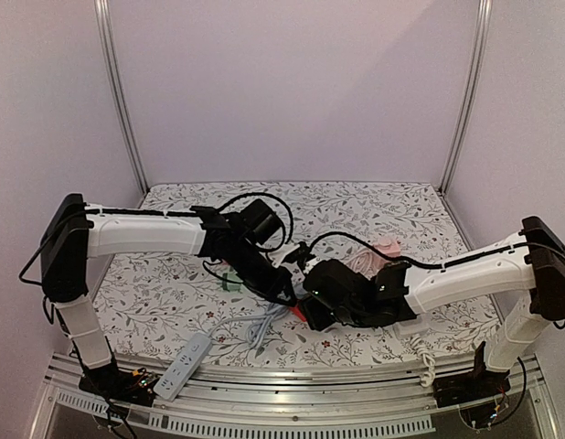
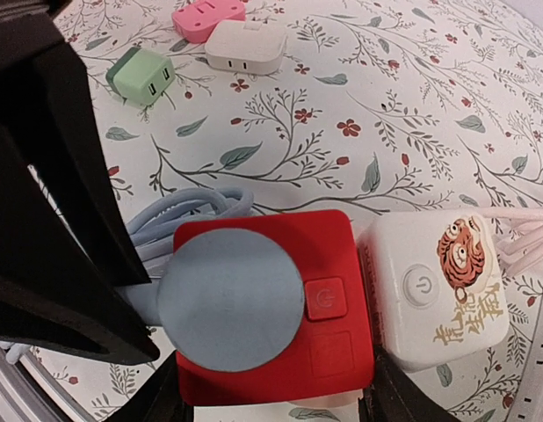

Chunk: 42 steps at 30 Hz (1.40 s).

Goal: Pull the plug off the socket
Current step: Remove the plug from the socket.

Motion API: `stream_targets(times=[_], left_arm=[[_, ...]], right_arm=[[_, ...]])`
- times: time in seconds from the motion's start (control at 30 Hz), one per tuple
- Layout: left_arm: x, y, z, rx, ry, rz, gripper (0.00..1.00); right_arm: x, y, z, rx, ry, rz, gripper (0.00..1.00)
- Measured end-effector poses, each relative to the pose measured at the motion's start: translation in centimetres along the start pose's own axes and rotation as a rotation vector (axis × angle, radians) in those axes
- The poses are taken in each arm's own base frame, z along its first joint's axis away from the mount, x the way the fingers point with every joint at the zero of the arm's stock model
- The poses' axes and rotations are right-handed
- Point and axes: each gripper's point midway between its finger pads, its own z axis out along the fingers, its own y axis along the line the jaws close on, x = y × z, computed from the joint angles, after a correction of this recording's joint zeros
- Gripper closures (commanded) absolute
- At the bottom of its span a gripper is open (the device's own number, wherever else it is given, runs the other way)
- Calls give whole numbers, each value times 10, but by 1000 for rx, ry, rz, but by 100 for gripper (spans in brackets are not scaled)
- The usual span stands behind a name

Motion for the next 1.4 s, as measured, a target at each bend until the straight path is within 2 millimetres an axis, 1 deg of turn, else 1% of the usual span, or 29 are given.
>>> stream_targets(times=[0.17, 0.4, 0.73, 1.0, 1.27, 1.4], left_arm=[[0, -3, 2, -18, -39, 43, 100], [0, -4, 4, -14, -53, 47, 100], [2, -7, 0, 16, -23, -4, 100], [3, -6, -1, 65, 14, -62, 100], [2, -5, -2, 57, 8, -58, 100], [4, -7, -1, 37, -8, -17, 100]], right_arm=[[2, -1, -2, -19, 34, 48, 85], [5, -1, -2, -29, 43, 47, 84], [5, 2, -4, -44, -7, -35, 84], [6, 5, -6, -31, -31, -93, 84], [5, 3, -6, -16, -36, -64, 84], [5, 3, -6, -16, -31, -21, 84]])
